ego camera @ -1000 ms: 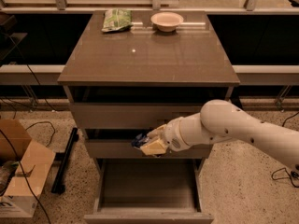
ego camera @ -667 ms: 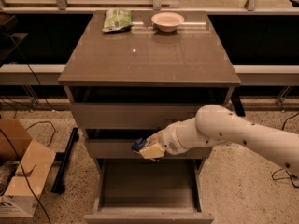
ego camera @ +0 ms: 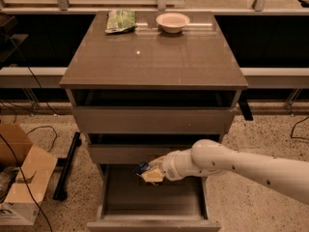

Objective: Place rxbar blueberry into bottom drawer

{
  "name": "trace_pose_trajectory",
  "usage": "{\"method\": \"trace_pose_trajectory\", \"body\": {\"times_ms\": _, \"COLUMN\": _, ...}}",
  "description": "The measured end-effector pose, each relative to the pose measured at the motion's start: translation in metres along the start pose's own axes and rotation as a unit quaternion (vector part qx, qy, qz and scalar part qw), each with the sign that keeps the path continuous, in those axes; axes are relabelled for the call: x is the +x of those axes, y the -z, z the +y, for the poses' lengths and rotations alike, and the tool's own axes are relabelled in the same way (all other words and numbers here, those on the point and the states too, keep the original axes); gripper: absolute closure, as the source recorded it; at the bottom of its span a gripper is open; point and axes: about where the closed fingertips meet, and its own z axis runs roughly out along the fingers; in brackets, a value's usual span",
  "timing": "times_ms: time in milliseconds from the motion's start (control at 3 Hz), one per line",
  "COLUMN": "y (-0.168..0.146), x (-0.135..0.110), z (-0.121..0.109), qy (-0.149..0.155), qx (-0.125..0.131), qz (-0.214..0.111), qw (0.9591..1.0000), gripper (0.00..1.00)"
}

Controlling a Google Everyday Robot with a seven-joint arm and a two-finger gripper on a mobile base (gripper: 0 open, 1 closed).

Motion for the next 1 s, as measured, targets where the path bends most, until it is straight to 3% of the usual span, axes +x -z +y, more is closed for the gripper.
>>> {"method": "trace_pose_trajectory", "body": {"times_ms": 333, "y": -0.046, "x": 0.048, "z": -0.017, "qy": -0.042, "qx": 0.001, "qz": -0.026, "qw": 0.9988, "gripper": 1.0}}
{"method": "trace_pose_trajectory", "body": {"times_ms": 667, "y": -0.08, "x": 0.094, "z": -0.042, "qy": -0.1, "qx": 0.012, "qz": -0.064, "qw": 0.9929, "gripper": 1.0}}
{"method": "trace_pose_trajectory", "body": {"times_ms": 1000, "y": -0.109, "x": 0.125, "z": -0.025, "qy": -0.132, "qx": -0.013, "qz": -0.061, "qw": 0.9894, "gripper": 1.0}}
